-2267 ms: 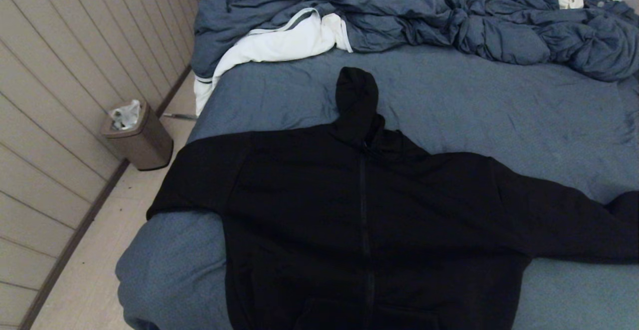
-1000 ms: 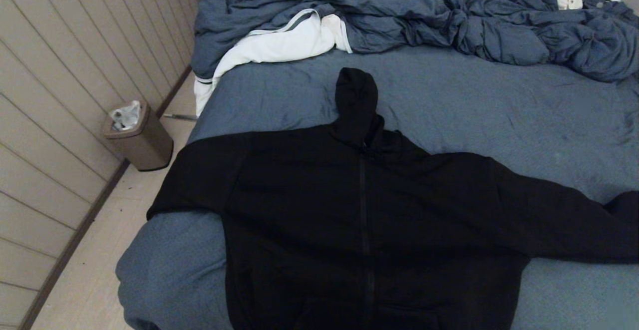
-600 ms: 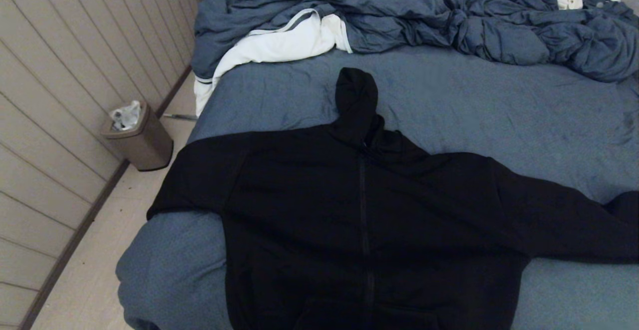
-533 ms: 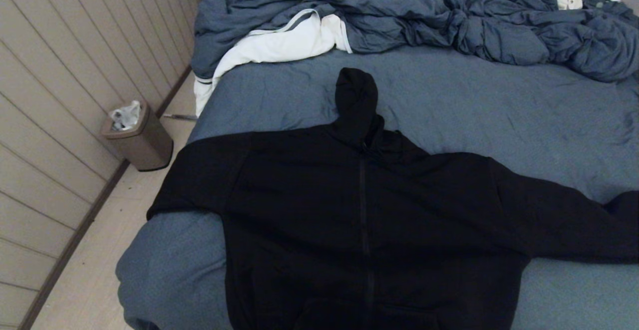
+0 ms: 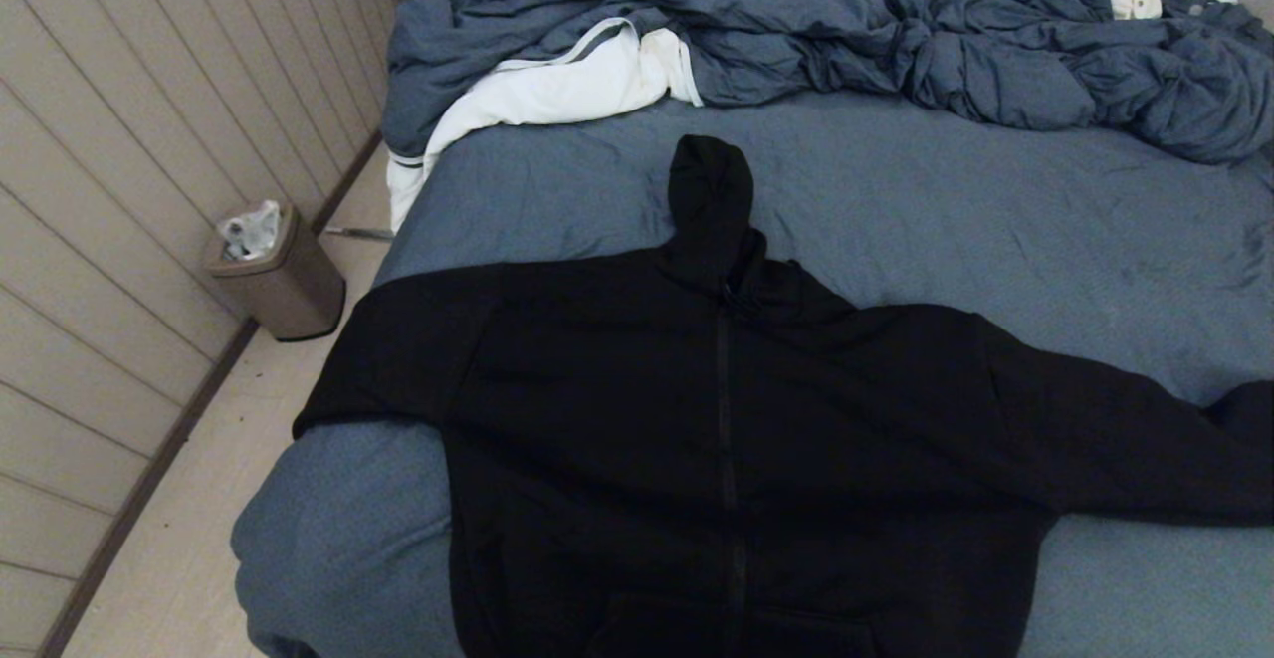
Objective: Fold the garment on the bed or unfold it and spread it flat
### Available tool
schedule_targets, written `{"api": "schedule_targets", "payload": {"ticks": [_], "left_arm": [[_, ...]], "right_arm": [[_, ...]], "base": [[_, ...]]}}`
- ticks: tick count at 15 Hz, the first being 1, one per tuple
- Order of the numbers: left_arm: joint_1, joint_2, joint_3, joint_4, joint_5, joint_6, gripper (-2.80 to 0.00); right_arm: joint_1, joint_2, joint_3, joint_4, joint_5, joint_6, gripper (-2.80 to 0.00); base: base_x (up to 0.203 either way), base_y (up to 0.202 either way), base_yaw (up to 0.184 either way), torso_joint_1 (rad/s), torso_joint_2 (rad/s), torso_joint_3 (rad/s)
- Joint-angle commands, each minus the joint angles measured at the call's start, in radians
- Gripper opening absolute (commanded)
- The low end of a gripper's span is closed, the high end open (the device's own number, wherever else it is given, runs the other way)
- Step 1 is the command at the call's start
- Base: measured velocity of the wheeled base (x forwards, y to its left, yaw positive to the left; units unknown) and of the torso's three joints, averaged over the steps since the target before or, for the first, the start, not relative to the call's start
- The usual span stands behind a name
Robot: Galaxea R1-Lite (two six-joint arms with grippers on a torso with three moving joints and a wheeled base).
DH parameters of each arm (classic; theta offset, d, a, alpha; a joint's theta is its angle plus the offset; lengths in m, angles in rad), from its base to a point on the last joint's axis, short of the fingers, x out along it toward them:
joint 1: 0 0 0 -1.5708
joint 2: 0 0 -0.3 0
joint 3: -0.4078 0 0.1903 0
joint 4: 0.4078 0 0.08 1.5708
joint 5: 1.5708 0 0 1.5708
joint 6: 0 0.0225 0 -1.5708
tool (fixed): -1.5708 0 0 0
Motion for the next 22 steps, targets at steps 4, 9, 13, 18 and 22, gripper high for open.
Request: {"api": "schedule_targets", "payload": {"ticks": [4,9,13,18,22], "left_arm": [[0.002,0.001,0.009,-0.005,-0.01,0.011,-2.8],[0.0,0.001,0.015,-0.021,-0.024,0.036,-2.8],[0.0,0.002,0.082,-0.202,-0.026,0.156,-2.8],[0.0,0.004,0.214,-0.605,-0.027,0.223,-2.8],[0.0,0.004,0.188,-0.485,-0.003,0.166,-2.8]], "right_arm": [[0.001,-0.007,0.242,-0.275,0.003,-0.157,-2.8],[0.172,-0.012,0.275,-0.284,-0.083,-0.155,-2.8],[0.124,-0.21,0.301,-0.313,-0.258,-0.151,-2.8],[0.114,-0.283,0.343,-0.347,-0.339,-0.104,-2.8],[0.114,-0.283,0.343,-0.336,-0.34,-0.086,-2.8]], "base": [[0.0,0.0,0.0,0.0,0.0,0.0],[0.0,0.0,0.0,0.0,0.0,0.0],[0.0,0.0,0.0,0.0,0.0,0.0],[0.0,0.0,0.0,0.0,0.0,0.0],[0.0,0.0,0.0,0.0,0.0,0.0]]}}
